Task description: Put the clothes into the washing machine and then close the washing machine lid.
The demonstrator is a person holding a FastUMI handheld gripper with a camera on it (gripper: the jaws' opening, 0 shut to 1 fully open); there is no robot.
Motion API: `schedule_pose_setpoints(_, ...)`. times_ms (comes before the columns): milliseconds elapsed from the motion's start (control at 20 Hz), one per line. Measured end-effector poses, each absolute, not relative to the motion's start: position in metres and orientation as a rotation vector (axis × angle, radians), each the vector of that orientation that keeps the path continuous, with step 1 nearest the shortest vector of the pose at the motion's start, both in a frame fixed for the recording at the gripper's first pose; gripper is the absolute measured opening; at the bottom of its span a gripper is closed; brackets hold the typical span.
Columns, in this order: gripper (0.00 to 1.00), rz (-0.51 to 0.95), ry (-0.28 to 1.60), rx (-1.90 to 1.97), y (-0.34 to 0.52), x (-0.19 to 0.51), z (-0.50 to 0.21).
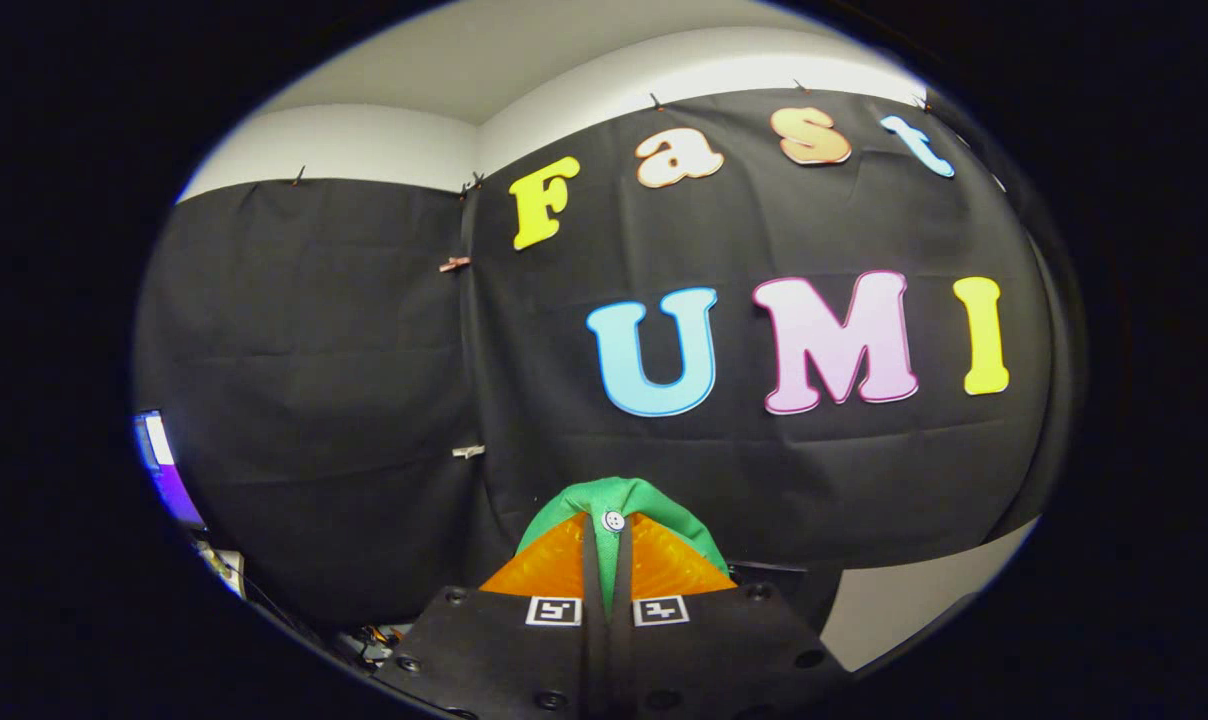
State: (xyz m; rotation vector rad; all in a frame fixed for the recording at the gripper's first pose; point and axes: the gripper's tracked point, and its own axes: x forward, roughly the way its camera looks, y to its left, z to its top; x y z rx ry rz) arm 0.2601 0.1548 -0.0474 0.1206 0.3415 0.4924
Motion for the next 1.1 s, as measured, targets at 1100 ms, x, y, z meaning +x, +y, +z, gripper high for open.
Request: schedule_pose_setpoints(1100, 0.06, 0.625, 0.833, -0.048, 0.186, 0.292, -0.306)
